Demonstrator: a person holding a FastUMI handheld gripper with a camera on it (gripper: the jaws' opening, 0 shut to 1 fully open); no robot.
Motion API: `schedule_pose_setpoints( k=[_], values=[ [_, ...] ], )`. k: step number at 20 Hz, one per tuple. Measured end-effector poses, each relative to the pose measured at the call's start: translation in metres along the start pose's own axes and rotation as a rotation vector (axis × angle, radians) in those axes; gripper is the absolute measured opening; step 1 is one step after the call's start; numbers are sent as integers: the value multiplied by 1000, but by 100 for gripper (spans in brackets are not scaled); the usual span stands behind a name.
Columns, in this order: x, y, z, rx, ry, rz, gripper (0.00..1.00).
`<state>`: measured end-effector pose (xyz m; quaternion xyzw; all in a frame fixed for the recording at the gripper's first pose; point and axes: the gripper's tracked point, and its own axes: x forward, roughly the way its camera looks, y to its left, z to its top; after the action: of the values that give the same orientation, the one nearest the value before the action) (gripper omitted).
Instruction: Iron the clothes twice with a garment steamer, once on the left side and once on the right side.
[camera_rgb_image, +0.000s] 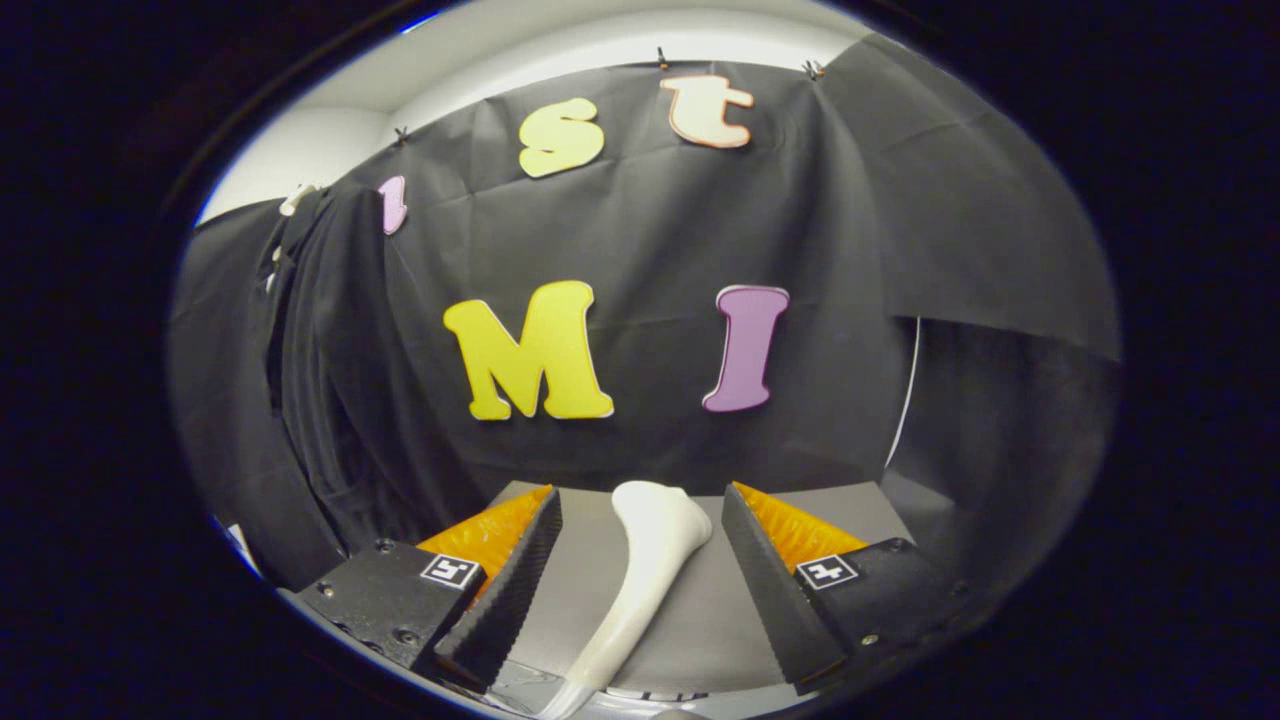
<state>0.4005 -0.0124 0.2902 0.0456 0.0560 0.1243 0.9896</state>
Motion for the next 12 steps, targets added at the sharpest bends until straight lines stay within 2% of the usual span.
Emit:
schedule_pose_setpoints(
  k=[5, 8, 12],
  values=[
    [42, -11, -47, 98, 142, 35, 94],
    [56, -12, -62, 158, 196, 67, 91],
    [68, -13, -83, 229, 262, 86, 83]
  ],
)
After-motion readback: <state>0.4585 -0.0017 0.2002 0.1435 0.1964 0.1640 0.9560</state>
